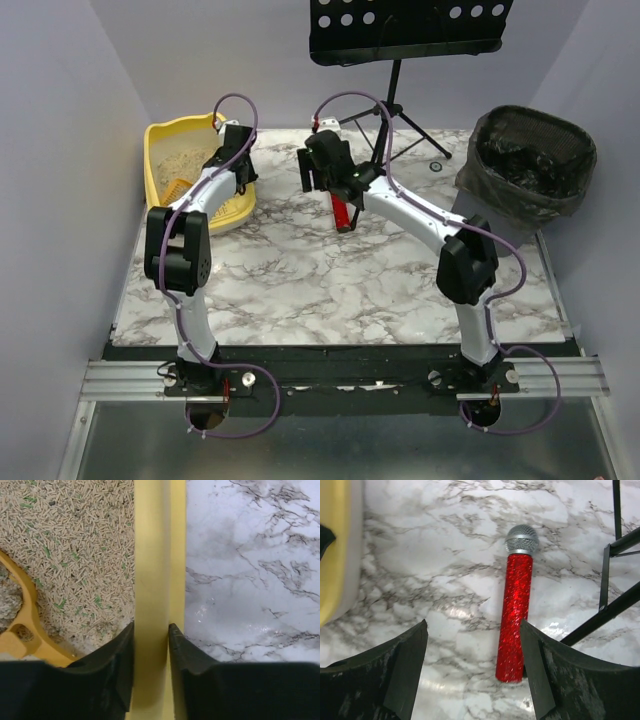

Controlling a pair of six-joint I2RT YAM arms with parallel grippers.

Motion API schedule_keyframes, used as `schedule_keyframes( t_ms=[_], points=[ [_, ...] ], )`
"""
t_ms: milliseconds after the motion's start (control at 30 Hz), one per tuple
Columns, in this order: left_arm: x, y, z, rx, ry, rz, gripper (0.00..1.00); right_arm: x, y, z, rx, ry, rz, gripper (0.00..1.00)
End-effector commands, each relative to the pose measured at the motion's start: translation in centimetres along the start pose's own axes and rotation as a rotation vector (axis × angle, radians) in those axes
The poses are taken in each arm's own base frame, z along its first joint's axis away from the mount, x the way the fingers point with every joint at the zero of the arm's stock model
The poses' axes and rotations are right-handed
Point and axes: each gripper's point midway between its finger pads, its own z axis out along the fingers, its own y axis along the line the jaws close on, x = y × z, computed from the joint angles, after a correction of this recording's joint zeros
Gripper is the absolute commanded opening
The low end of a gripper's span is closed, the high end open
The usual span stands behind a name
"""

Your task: Clean the litter box

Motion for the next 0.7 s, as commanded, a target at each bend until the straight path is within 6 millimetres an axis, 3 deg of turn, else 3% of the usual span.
schedule_keyframes(
  t_ms=[0,33,100,133,200,233,267,333,367,433,467,500,567,667],
  points=[
    [5.4,-2.3,-1.3,0.099,0.144,-0.03,0.33,1.3,0.9,-2.8,-0.038,-0.017,-0.053,0.82],
    [5.6,-2.3,-1.7,0.085,0.139,-0.03,0.28,0.1,0.7,-4.6,-0.052,-0.051,-0.03,0.82],
    [7.7,-2.2,-2.6,0.048,0.176,-0.023,0.22,1.2,1.2,-5.9,-0.077,-0.049,-0.007,0.82],
    [7.7,-1.9,-3.2,0.023,0.163,-0.026,0.17,2.4,0.5,-7.2,-0.083,-0.037,-0.005,0.82],
    [10.0,-1.9,-4.3,0.008,0.189,-0.013,0.16,3.3,0.6,-8.8,-0.112,-0.04,0.021,0.82],
    [9.9,-2.1,-5.2,0.019,0.173,-0.012,0.16,5.8,0.0,-9.0,-0.104,-0.001,0.006,0.82],
    [11.3,-1.7,-5.7,0.006,0.19,0.0,0.16,5.0,-0.3,-10.6,-0.119,-0.03,0.035,0.82],
    [12.7,-3.0,-7.6,0.032,0.192,0.006,0.16,6.5,-0.5,-11.8,-0.131,-0.019,0.043,0.82],
    [14.5,-2.9,-8.3,0.024,0.214,0.028,0.16,7.6,-1.3,-12.9,-0.139,-0.014,0.058,0.82],
    [16.3,-3.6,-9.6,0.028,0.226,0.028,0.16,7.9,-1.3,-14.2,-0.186,-0.031,0.099,0.87],
    [18.1,-4.4,-11.1,0.049,0.242,0.06,0.16,9.6,-1.6,-14.3,-0.2,-0.013,0.091,0.9],
    [18.7,-4.4,-11.6,0.039,0.24,0.055,0.16,8.3,-1.2,-16.0,-0.271,-0.061,0.108,0.9],
    [20.8,-4.7,-13.2,0.014,0.256,0.001,0.16,8.3,-1.2,-17.1,-0.315,-0.087,0.12,0.98],
    [21.9,-5.3,-14.8,0.021,0.266,-0.073,0.16,7.8,-1.2,-19.5,-0.391,-0.125,0.132,1.0]
  ],
)
